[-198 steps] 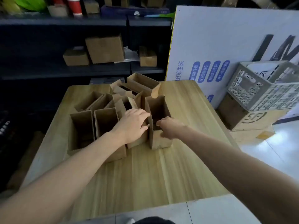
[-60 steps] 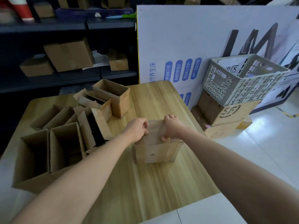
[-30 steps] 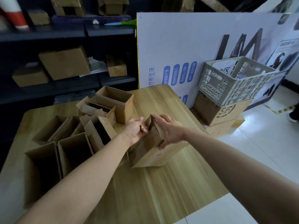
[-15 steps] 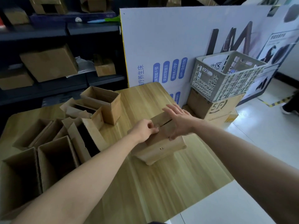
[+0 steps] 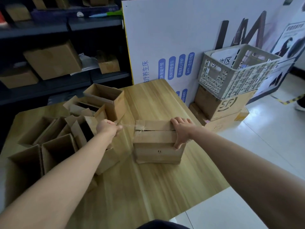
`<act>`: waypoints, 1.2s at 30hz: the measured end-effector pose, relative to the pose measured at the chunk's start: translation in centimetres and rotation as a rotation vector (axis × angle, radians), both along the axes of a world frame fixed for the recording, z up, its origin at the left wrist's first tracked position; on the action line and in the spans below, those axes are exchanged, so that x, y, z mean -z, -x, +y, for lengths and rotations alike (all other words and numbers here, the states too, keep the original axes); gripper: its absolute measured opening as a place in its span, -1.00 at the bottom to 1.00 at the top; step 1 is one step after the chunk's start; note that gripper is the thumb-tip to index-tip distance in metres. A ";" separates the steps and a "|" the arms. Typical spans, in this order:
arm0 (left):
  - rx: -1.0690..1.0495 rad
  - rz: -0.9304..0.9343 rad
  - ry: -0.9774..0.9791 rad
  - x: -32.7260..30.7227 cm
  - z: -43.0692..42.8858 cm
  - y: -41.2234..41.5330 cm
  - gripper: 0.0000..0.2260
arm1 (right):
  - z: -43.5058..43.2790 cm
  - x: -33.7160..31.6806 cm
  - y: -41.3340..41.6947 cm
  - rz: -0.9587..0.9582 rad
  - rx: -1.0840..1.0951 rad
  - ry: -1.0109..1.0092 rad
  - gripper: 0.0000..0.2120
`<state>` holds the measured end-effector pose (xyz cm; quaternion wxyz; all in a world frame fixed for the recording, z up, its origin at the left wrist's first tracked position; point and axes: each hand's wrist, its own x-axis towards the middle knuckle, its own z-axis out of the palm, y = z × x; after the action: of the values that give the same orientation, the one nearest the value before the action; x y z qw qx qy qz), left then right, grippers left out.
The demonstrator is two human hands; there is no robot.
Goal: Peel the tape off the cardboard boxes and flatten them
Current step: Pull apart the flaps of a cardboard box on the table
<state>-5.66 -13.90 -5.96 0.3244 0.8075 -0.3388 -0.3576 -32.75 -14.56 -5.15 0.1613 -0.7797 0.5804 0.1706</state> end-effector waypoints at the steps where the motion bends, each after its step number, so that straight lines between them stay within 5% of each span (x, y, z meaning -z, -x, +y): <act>1: -0.008 -0.002 0.014 0.0 0.2 0.1 -0.83 | 0.0 -0.1 -0.6 0.001 -0.003 -0.018 0.17; 10: 0.521 -0.359 0.117 0.0 1.2 3.4 -0.82 | -0.7 -0.2 -3.6 -0.114 0.019 -0.100 0.19; 14: 0.622 -0.613 0.012 0.1 1.2 4.4 -0.35 | -0.7 -0.1 -4.6 -0.081 0.014 -0.093 0.18; 16: 0.605 -0.720 0.086 0.5 1.2 4.7 -0.56 | -0.8 -0.1 -4.7 -0.083 0.018 -0.095 0.16; 18: 0.540 -0.610 0.181 0.4 0.9 4.3 -0.86 | -0.8 -0.2 -4.4 -0.089 0.024 -0.108 0.17; 23: 0.116 -0.080 0.095 1.2 -0.2 -0.1 -0.91 | -0.9 -0.5 -3.8 -0.094 0.032 -0.131 0.13; 26: -0.026 0.068 0.151 0.8 -0.4 -0.6 -0.78 | -1.2 -0.7 -4.6 -0.044 0.029 -0.130 0.11; 28: 0.017 0.049 0.172 0.7 -0.2 -0.3 -0.61 | -1.3 -0.8 -5.5 0.031 0.018 -0.123 0.12; 33: 0.422 -0.318 0.073 1.9 0.6 0.4 -0.82 | -0.4 0.0 -7.4 0.053 -0.017 -0.081 0.23; 36: 0.589 -0.207 0.009 2.5 0.9 0.7 -0.79 | -0.2 -0.2 -7.2 0.029 -0.026 -0.054 0.20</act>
<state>-6.37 -13.02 -8.50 0.1741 0.7054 -0.5910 -0.3505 -25.52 -14.75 -4.91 0.1717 -0.7800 0.5678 0.1994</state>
